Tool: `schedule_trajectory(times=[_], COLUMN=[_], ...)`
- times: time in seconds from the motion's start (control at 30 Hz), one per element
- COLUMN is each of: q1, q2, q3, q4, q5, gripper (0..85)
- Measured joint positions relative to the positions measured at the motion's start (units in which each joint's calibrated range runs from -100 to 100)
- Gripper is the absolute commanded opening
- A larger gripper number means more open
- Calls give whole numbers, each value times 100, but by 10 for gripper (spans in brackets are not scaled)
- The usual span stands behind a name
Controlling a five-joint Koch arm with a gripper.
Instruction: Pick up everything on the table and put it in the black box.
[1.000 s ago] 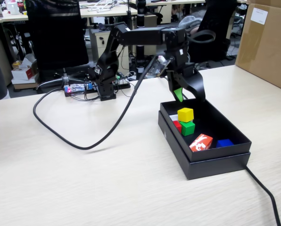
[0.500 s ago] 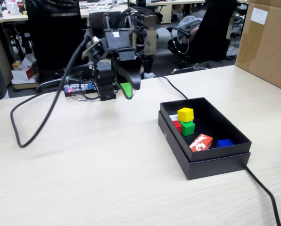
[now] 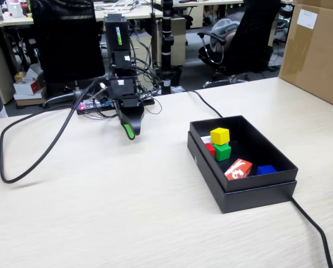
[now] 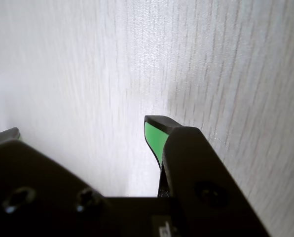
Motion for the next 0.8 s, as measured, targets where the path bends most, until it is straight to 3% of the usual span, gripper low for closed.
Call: schedule_trajectory(times=[0.37, 0.8], q1=[161, 181], q2=[-712, -1049], q3=[-2090, -2921], q4=[2292, 3221], q5=[137, 278], gripper=[476, 476])
